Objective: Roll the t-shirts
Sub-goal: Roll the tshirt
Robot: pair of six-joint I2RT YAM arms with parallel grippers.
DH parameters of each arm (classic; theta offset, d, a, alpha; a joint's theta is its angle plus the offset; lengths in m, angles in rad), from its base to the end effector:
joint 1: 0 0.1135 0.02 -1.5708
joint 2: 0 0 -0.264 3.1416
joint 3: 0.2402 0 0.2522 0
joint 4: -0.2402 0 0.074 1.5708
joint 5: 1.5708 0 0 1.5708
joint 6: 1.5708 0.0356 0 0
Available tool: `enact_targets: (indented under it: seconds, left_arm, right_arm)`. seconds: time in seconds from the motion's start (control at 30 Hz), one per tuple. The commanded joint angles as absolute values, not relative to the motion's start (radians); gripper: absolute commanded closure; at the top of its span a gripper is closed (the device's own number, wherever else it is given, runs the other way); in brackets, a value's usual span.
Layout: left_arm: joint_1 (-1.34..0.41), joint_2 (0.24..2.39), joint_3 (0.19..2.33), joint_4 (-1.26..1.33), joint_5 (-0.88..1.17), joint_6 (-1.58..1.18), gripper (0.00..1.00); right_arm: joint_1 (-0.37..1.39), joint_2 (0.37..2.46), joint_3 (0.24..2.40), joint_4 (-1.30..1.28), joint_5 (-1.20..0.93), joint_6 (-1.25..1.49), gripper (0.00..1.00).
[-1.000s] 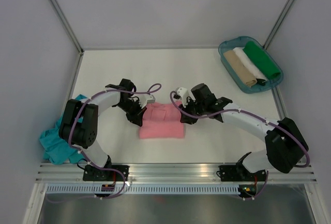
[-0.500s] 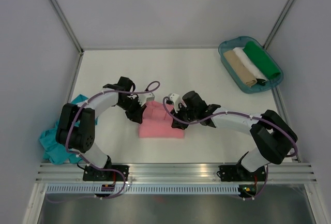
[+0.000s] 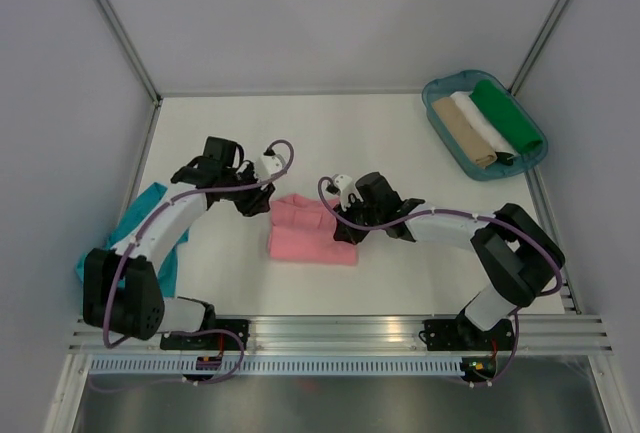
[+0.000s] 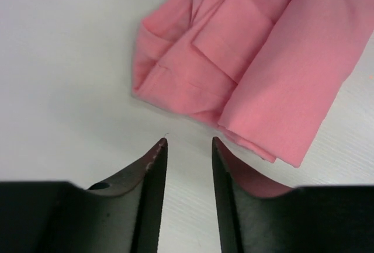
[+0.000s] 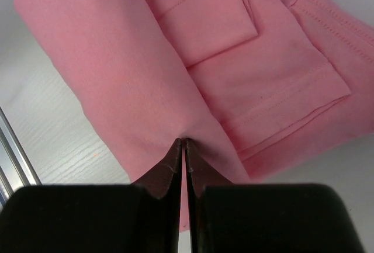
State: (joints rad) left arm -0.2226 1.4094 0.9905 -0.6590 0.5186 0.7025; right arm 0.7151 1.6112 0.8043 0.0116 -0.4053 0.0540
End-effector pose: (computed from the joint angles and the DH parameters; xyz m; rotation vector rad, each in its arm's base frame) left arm 0.2647 -0.0780 0.2368 1.2664 2.1654 -0.4953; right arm 0.2310 0.2192 0.1657 -0.9854 2.2410 0.8384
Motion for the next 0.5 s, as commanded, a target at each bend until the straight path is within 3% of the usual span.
enact_targets:
  seconds: [0.0,0.2,0.47]
  left_arm:
    - [-0.307,1.263,0.935,-0.608,0.471,0.787,0.55]
    - [-0.471,1.004,0.614,-0.442,0.425,0.892,0.45]
    - [-0.643,0.956,0.414,-0.236,0.227,0.948,0.43]
  right_arm:
    - [0.710,1.624,0.801,0.063,-0.416,0.077,0.91]
    - [0.709,1.652,0.795,0.118,-0.440,0.123,0.90]
    - [0.709,1.657,0.798,0.104,-0.434,0.103,0.84]
